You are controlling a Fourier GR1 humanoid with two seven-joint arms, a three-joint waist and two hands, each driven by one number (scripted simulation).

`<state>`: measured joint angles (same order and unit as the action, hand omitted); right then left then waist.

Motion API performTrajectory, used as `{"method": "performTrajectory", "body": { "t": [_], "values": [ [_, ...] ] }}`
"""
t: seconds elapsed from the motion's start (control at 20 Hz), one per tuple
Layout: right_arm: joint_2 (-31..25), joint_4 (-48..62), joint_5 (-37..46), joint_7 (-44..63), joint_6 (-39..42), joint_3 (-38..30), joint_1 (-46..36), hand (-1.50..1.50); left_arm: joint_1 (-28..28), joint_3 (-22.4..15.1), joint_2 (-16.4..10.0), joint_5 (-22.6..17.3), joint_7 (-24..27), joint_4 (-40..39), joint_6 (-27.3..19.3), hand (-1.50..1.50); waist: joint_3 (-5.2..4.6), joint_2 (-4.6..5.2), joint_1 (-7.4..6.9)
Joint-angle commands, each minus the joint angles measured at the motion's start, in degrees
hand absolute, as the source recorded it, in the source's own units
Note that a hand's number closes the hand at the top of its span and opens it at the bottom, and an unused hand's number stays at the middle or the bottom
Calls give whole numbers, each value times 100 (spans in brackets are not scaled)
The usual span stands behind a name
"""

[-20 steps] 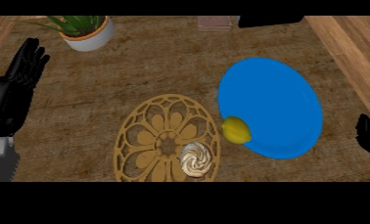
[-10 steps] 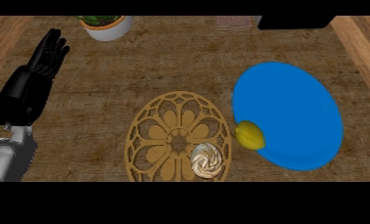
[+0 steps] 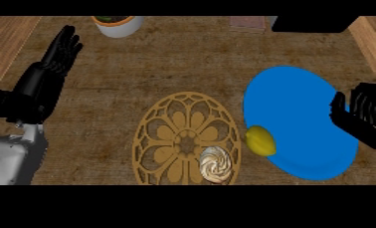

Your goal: Pick the lemon from the placemat and place it in the plate

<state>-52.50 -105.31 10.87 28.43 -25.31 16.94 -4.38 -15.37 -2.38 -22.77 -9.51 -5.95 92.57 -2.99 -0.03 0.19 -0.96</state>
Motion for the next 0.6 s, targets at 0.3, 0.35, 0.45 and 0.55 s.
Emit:
{"method": "performTrajectory", "body": {
  "t": [0.3, 0.35, 0.45, 0.55],
  "values": [
    [1658, 2373, 969, 144, 803, 679, -1784, 150, 187, -105, 293, 292, -46, 291, -15, 0, 4, -1, -38],
    [1920, 2384, 969, 159, 597, 491, -1663, 150, -58, 250, 108, 136, -35, -74, 167, 0, 4, -6, 34],
    [2211, 2851, 866, -300, 136, 358, -1313, -150, 303, 308, 72, -8, 133, 94, 327, 0, 6, -5, 19],
    [2656, 3710, 938, -498, 126, 339, -1764, -150, 119, 240, 122, 129, 279, -202, 384, 0, 7, 13, 0]
  ]
}}
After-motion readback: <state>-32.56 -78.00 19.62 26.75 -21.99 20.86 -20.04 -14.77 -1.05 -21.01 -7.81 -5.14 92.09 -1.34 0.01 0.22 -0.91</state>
